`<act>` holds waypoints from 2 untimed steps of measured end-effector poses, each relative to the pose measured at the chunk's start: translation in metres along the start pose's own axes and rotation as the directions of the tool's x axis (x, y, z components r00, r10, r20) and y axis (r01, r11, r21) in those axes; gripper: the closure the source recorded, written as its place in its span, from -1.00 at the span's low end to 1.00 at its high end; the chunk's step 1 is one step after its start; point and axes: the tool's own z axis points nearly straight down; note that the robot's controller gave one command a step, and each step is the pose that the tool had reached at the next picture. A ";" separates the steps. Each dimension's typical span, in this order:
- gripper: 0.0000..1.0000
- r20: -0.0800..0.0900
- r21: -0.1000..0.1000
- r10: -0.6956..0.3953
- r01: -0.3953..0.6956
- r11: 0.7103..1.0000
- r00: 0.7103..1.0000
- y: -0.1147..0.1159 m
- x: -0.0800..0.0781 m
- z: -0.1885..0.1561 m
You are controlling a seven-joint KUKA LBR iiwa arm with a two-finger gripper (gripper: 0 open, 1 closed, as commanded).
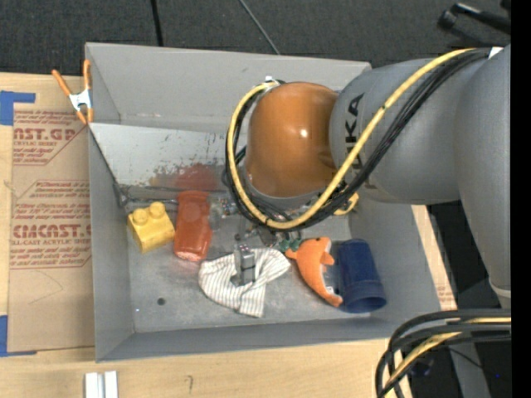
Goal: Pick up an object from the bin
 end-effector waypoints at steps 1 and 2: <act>1.00 -0.002 0.001 -0.181 0.181 0.983 0.983 -0.044 0.012 0.065; -1.00 -0.001 0.000 -0.181 0.181 0.983 0.983 -0.044 0.012 0.065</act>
Offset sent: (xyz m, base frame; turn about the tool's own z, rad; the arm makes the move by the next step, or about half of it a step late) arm 0.0000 0.0000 0.0000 0.0000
